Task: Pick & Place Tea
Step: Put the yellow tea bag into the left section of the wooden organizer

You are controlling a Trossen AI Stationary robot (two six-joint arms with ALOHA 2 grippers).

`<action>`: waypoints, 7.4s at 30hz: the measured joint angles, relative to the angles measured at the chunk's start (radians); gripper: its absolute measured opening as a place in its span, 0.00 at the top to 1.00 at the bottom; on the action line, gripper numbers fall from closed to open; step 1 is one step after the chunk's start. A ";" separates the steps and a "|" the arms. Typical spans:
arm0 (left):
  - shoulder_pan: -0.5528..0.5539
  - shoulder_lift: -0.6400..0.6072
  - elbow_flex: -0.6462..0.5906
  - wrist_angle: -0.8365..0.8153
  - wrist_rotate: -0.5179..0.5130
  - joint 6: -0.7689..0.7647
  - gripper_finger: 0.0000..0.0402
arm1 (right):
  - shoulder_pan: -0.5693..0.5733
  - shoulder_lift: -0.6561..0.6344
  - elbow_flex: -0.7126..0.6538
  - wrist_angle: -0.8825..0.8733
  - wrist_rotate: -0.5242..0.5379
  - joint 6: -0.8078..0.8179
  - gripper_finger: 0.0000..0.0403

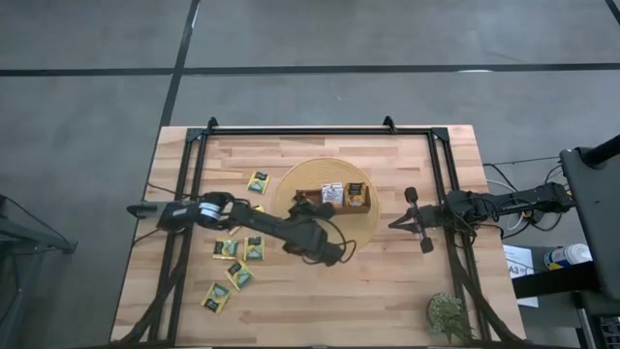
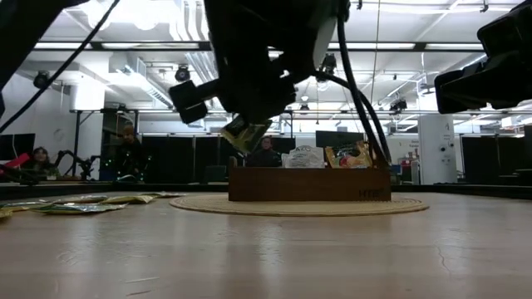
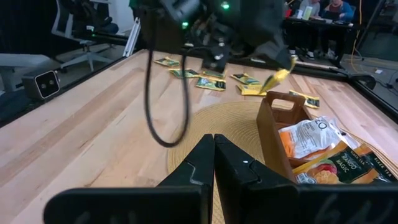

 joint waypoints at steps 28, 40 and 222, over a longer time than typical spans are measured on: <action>0.086 0.005 -0.047 0.000 -0.079 0.348 1.00 | 0.000 0.000 0.000 0.000 0.000 -0.001 0.98; 0.099 0.005 -0.141 0.129 -0.121 0.416 1.00 | 0.000 0.000 0.000 0.000 0.000 -0.001 0.98; -0.688 -0.924 -1.007 0.691 0.761 -2.189 0.57 | 0.000 0.000 0.000 -0.001 0.006 -0.001 0.98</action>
